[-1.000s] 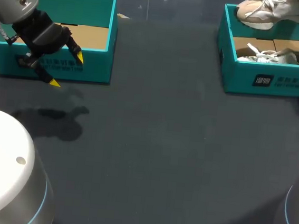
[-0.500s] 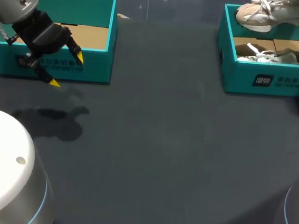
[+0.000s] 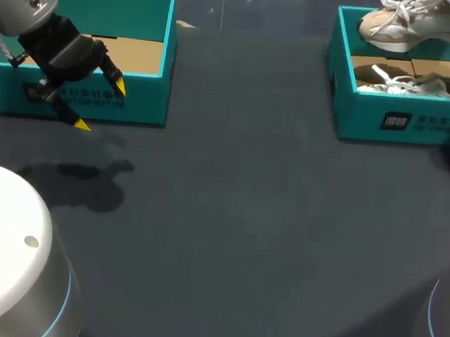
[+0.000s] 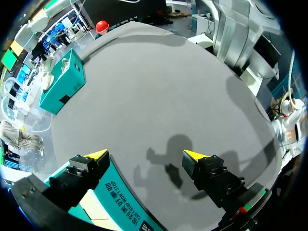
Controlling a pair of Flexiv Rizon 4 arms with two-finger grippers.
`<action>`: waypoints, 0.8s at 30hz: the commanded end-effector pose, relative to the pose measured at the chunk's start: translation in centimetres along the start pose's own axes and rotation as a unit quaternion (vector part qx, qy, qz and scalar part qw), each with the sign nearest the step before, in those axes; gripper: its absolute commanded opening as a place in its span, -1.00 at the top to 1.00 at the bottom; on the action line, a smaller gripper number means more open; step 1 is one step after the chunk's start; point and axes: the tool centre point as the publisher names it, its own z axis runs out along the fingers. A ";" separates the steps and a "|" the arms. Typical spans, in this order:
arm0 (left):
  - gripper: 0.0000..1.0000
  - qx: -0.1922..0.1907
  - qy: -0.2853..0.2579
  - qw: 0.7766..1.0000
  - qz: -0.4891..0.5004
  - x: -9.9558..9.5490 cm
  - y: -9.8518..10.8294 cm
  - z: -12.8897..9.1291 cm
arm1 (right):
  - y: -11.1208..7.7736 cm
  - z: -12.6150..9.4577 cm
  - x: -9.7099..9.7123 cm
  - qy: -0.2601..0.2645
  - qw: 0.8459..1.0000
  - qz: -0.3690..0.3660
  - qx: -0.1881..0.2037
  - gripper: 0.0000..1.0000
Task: Take the shoe out of the shoebox, open the shoe tongue, remove and reinsert the insole, then place the shoe into the shoebox
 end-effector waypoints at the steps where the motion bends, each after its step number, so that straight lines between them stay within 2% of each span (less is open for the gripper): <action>1: -1.00 -0.001 0.000 1.000 0.000 0.1 0.0 -0.1 | 0.2 0.4 0.2 0.000 1.000 -0.001 0.002 1.00; 24: -1.00 -0.001 0.000 1.000 0.000 0.1 0.0 -0.1 | 0.1 2.6 1.9 0.002 1.000 -0.017 0.008 1.00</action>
